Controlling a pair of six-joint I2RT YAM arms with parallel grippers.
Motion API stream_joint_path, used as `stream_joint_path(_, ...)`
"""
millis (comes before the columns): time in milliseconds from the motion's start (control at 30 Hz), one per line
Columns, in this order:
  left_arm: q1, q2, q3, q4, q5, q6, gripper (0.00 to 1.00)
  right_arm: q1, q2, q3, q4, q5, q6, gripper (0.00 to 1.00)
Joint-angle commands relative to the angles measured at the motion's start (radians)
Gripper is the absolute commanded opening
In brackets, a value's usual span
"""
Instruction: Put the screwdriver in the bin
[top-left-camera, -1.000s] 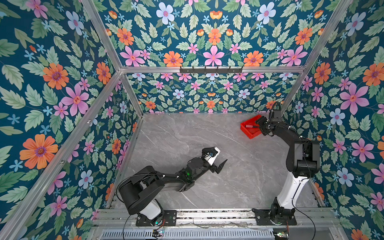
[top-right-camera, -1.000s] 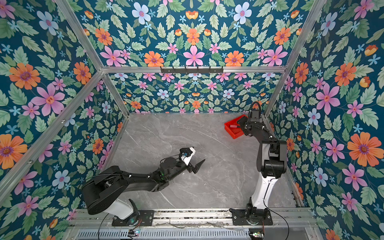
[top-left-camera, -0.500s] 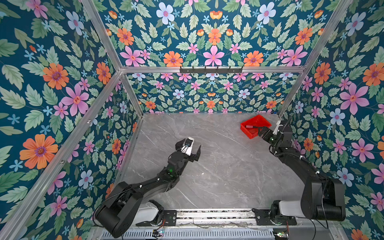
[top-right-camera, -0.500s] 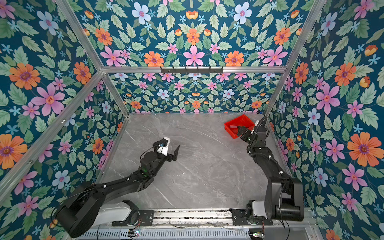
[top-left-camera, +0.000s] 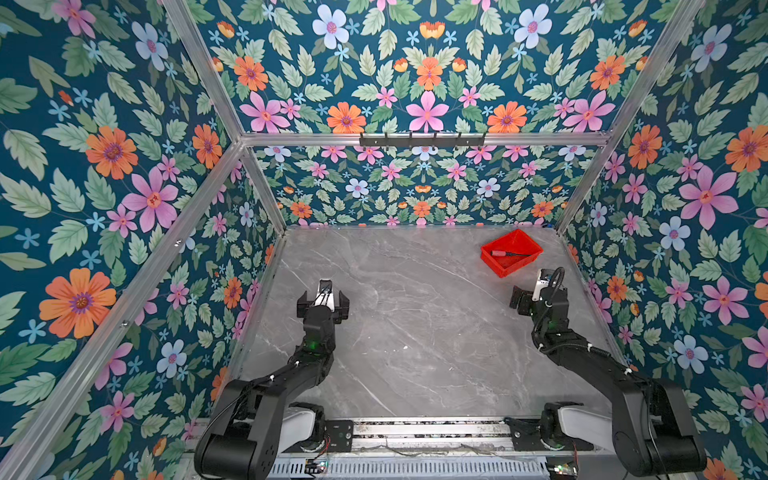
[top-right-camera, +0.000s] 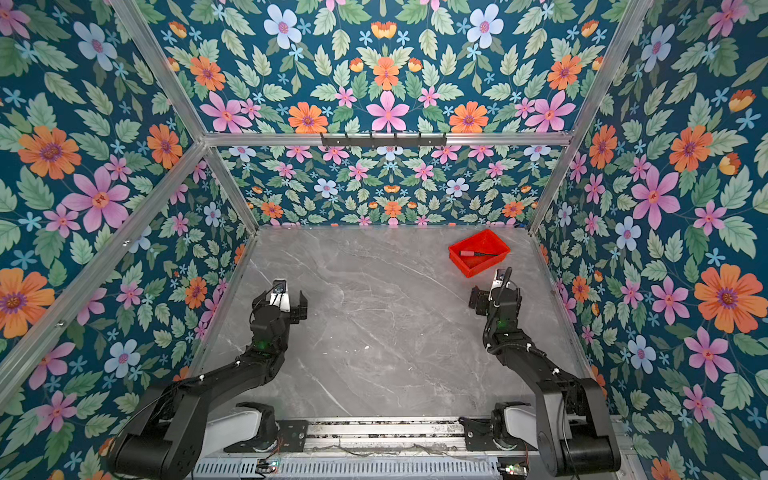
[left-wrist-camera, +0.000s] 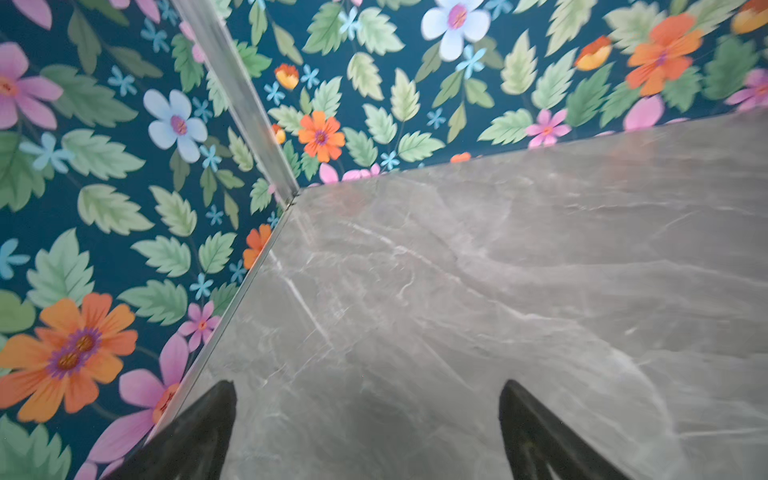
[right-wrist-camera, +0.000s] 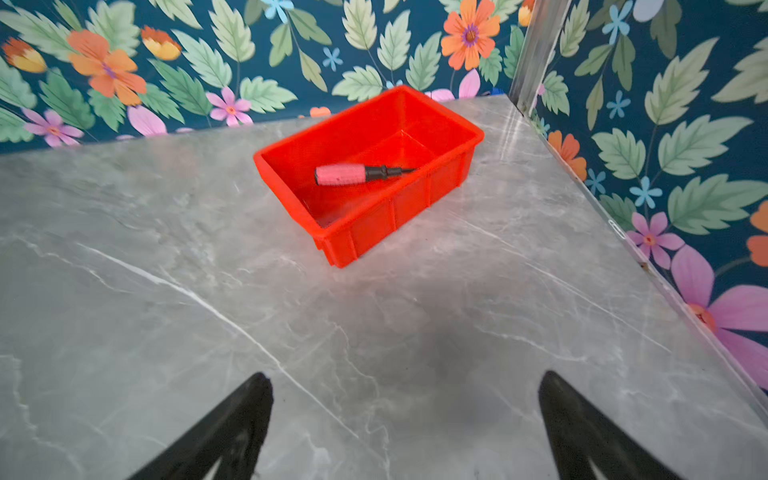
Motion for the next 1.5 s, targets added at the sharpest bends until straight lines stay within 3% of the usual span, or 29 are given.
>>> stream_joint_path(0, 0.05, 0.08, -0.022, 0.201, 0.012, -0.032, 1.0, -0.015, 0.039, -0.021, 0.144, -0.015, -0.039, 0.99)
stream_joint_path(67, 0.076, 0.15, -0.027, 0.292, 0.027, -0.047, 1.0, -0.025, 0.072, -0.056, 0.223, -0.034, -0.035, 0.99)
stream_joint_path(200, 0.104, 0.195, 0.052, 0.172, 0.073, -0.078, 1.0, -0.056, 0.152, -0.113, 0.385, -0.132, -0.033, 0.99)
stream_joint_path(333, 0.123, 0.21, 0.079, 0.141, 0.118, -0.1, 1.0, -0.063, 0.213, -0.098, 0.412, -0.169, -0.043, 0.99)
stream_joint_path(433, 0.131, 0.236, 0.052, 0.27, 0.197, -0.126, 1.0, -0.087, 0.211, -0.097, 0.401, -0.204, -0.028, 0.99)
stream_joint_path(467, 0.132, 0.246, 0.069, 0.237, 0.208, -0.123, 1.0, -0.087, 0.21, -0.096, 0.398, -0.204, -0.029, 0.99)
stream_joint_path(600, 0.134, 0.314, 0.1, 0.233, 0.161, -0.148, 1.0, -0.087, 0.21, -0.095, 0.396, -0.203, -0.03, 0.99)
stream_joint_path(800, 0.159, 0.384, 0.042, 0.414, 0.183, -0.159, 1.0, -0.087, 0.21, -0.094, 0.393, -0.203, -0.031, 0.99)
stream_joint_path(833, 0.159, 0.368, 0.051, 0.358, 0.184, -0.171, 1.0, -0.087, 0.211, -0.094, 0.393, -0.203, -0.031, 0.99)
stream_joint_path(1467, 0.159, 0.38, 0.044, 0.403, 0.18, -0.16, 1.0, -0.086, 0.21, -0.094, 0.393, -0.201, -0.032, 0.99)
